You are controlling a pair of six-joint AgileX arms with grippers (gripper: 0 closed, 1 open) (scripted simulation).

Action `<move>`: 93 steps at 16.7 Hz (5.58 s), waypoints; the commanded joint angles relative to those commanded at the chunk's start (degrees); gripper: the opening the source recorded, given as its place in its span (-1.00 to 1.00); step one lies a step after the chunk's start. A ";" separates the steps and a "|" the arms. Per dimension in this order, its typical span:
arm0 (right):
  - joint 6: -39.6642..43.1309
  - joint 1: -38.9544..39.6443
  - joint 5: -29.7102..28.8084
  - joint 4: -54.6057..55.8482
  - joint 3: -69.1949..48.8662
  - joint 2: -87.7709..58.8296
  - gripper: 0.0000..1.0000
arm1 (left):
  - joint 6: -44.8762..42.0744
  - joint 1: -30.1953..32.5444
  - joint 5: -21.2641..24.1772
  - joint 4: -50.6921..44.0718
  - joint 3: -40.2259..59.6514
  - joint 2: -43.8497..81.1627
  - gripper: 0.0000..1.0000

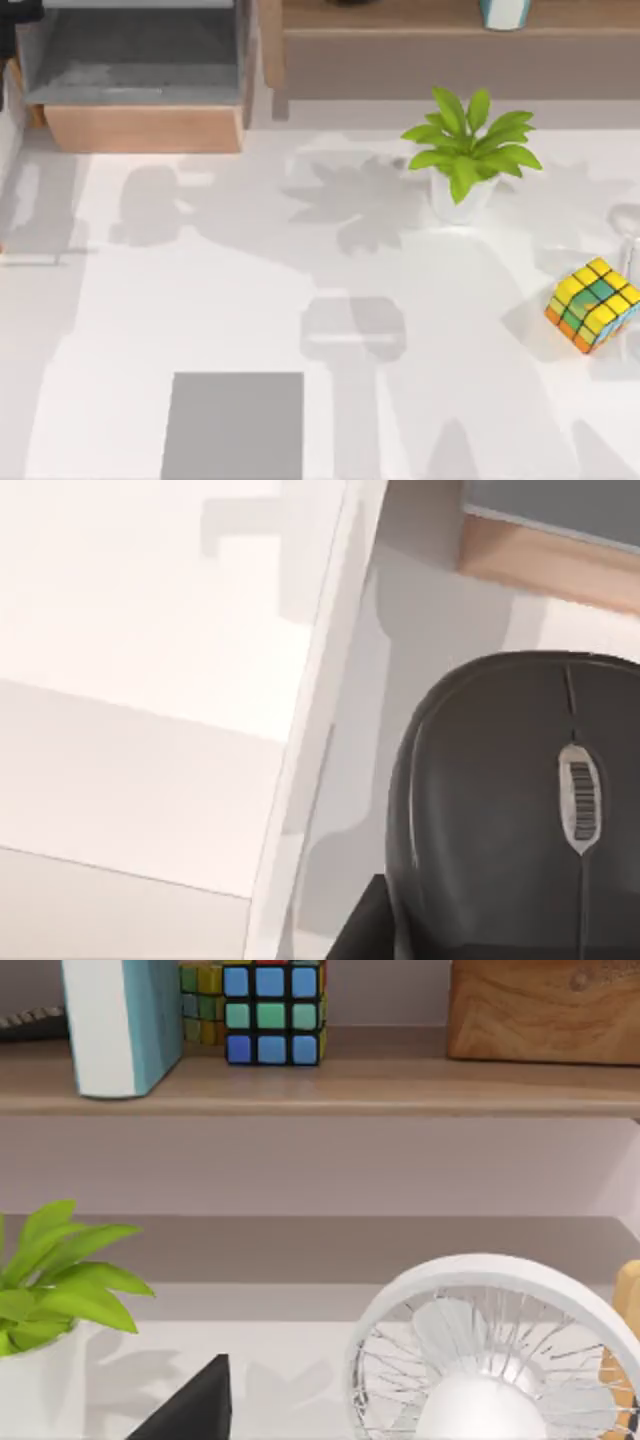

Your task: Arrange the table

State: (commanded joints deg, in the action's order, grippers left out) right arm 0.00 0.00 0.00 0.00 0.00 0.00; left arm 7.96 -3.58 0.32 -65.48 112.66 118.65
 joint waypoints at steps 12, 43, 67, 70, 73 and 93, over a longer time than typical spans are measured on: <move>0.00 0.00 0.00 0.00 0.00 0.00 1.00 | 26.56 33.77 -2.52 13.44 -40.68 -18.64 -1.00; 0.00 0.00 0.00 0.00 0.00 0.00 1.00 | 38.24 49.75 -5.11 21.45 -57.09 -28.10 -1.00; 0.00 0.00 0.00 0.00 0.00 0.00 1.00 | 38.23 49.80 -4.58 22.15 -60.87 -23.98 -0.70; 0.00 0.00 0.00 0.00 0.00 0.00 1.00 | 38.23 49.80 -4.58 22.15 -60.87 -23.98 -0.25; 0.00 0.00 0.00 0.00 0.00 0.00 1.00 | 38.23 49.80 -4.58 22.15 -60.87 -23.98 0.21; 0.00 0.00 0.00 0.00 0.00 0.00 1.00 | 30.71 45.89 -2.49 30.44 -63.17 -25.45 1.00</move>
State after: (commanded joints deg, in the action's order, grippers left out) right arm 0.00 0.00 0.00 0.00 0.00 0.00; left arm 38.67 42.31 -2.17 -35.04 49.48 93.20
